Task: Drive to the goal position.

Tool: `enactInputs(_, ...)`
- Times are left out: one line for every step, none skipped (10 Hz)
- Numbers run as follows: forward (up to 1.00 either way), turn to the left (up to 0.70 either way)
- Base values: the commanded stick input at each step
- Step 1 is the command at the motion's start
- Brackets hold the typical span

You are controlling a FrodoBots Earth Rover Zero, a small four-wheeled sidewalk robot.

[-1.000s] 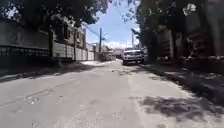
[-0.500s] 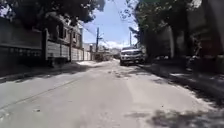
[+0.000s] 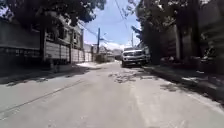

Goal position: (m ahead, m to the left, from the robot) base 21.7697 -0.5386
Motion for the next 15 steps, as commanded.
enactInputs(1.0, 0.08)
enactInputs(1.0, 0.0)
enactInputs(1.0, -0.02)
enactInputs(1.0, -0.07)
enactInputs(1.0, -0.11)
enactInputs(1.0, -0.15)
enactInputs(1.0, -0.27)
enactInputs(1.0, -0.36)
enactInputs(1.0, -0.39)
enactInputs(1.0, -0.29)
enactInputs(1.0, -0.05)
enactInputs(1.0, -0.01)
enactInputs(1.0, 0.0)
enactInputs(1.0, 0.0)
enactInputs(1.0, 0.0)
